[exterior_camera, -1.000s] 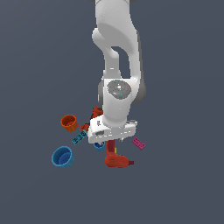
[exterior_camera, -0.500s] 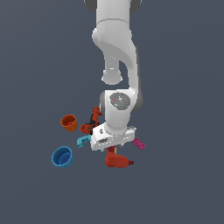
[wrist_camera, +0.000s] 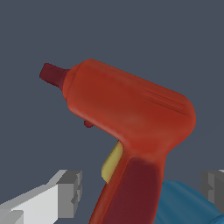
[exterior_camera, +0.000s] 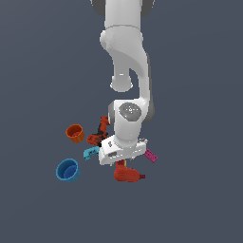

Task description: Pick up a designated object from a clutter of objects.

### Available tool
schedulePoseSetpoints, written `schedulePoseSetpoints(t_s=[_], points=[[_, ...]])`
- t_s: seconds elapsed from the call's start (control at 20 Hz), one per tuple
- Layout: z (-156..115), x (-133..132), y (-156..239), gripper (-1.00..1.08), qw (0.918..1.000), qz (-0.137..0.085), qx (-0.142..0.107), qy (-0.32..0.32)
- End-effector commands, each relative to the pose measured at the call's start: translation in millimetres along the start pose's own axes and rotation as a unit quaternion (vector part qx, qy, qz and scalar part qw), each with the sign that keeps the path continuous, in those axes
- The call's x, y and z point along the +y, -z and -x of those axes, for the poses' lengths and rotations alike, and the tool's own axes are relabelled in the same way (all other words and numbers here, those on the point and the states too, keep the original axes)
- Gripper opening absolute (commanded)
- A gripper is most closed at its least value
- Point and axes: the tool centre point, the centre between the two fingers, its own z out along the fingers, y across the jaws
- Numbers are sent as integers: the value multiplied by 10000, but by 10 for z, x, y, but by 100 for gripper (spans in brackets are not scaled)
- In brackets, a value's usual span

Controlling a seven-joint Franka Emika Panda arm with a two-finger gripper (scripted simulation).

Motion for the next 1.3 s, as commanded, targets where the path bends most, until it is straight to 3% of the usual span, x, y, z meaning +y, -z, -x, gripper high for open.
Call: schedulePoseSetpoints(t_s=[0.0, 0.4, 0.45, 1.25], points=[[26, -7, -96, 108, 10000, -8, -27, 2], [85, -24, -317, 108, 10000, -23, -80, 6], [85, -24, -317, -100, 10000, -23, -80, 6], [30, -20, -156, -100, 10000, 7, 14, 6]])
